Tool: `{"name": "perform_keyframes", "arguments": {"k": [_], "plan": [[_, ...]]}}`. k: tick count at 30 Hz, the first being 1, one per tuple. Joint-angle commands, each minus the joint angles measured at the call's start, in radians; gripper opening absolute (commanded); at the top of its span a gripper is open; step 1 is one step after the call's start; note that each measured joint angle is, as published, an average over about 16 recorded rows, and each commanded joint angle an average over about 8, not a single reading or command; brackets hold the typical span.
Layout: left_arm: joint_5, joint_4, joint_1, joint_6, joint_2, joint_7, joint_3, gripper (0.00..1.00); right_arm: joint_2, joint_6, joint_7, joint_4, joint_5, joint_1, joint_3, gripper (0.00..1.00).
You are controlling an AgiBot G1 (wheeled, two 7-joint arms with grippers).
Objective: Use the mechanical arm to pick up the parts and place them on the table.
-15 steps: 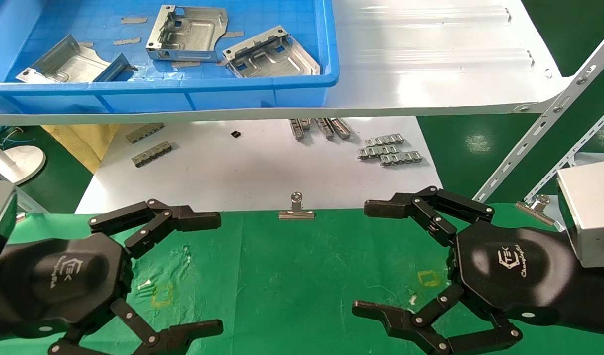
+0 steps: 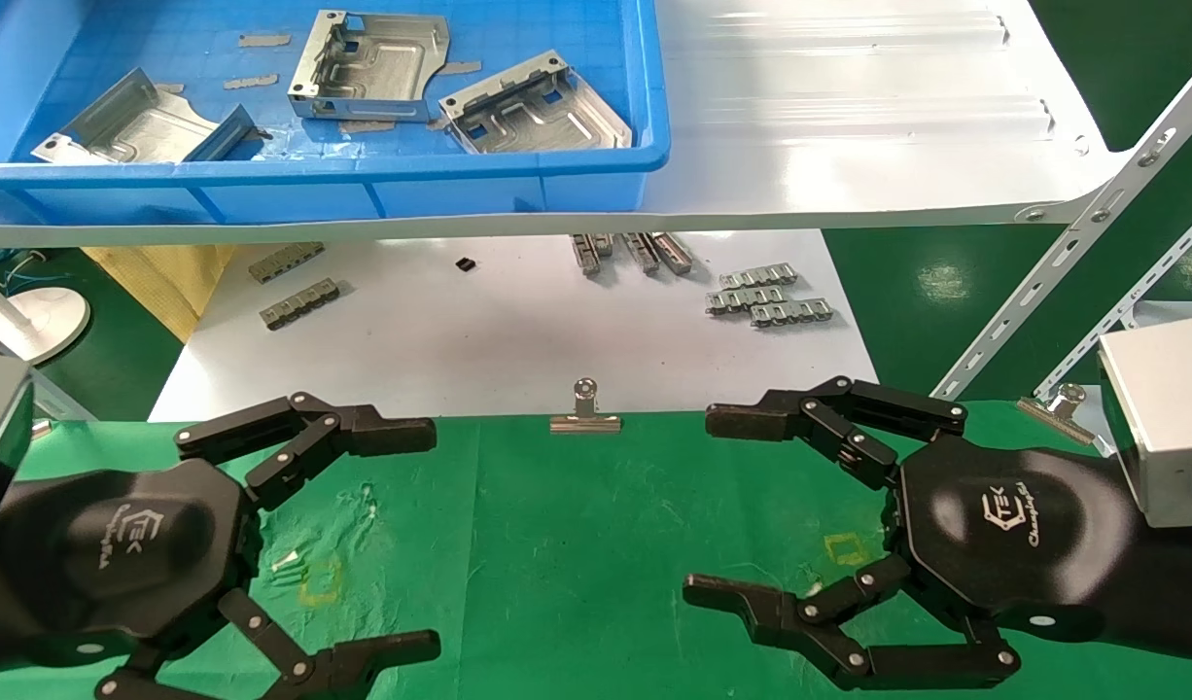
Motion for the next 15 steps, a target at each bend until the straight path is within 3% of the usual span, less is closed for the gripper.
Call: {"name": "perform_keyframes", "arguments": {"k": [1, 15], "plan": [[0.000, 0.000, 0.000, 0.000, 0.000, 0.000, 0.000, 1.00, 0.000, 0.000, 0.000, 0.000, 0.000, 0.000, 0.000, 0.00], [0.000, 0.000, 0.000, 0.000, 0.000, 0.000, 0.000, 1.00, 0.000, 0.000, 0.000, 0.000, 0.000, 0.000, 0.000, 0.00]]}}
